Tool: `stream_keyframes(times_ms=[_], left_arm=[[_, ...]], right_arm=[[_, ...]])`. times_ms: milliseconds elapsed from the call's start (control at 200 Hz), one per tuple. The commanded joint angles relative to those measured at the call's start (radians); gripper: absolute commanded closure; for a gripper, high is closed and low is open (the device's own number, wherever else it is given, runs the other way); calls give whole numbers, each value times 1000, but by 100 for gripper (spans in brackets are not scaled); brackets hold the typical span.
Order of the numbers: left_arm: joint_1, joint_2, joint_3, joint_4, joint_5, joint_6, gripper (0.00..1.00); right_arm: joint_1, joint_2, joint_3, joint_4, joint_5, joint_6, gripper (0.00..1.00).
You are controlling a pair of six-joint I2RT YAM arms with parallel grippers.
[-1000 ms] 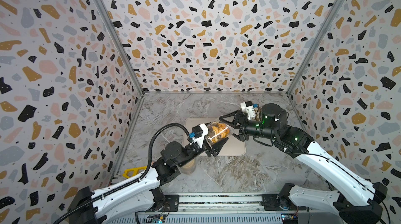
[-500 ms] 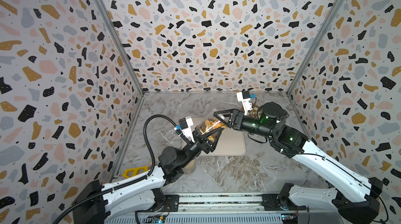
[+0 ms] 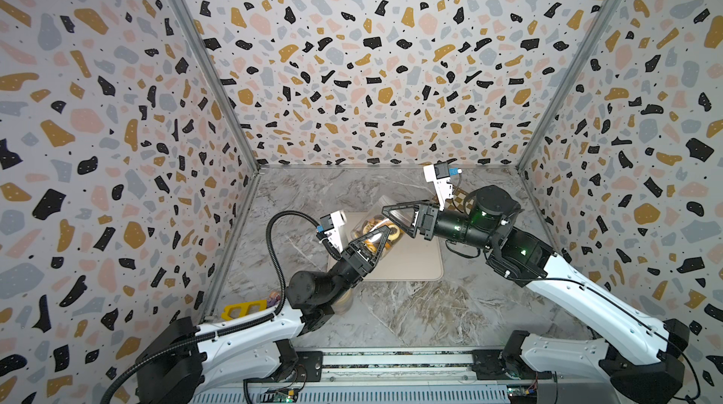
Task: Pour the cookies out of the jar
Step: Unscrew the lid from the jar.
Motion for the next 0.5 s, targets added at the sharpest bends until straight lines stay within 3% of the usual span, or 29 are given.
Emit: stream_keyframes(times_ms=[0,75,290,340,496], left_arm=[[21,-49,-8,96,-175,-120,100],[20,-71,-20,66,-204,-94,100],[48,-181,-7,-173,-236,41,100],[51,-217,16,-252,-213,141,100],[49,-278,209,-722,-63,605,100]], right_arm=[[7,-76,38,85,-67,-110,19],[10,-83,43,48,-32,-92,0],[4,-101,181,-327,247,10,1],[-23,-86,235,-460,298,78,1],[-66,-15,329,-600,189,175,1]])
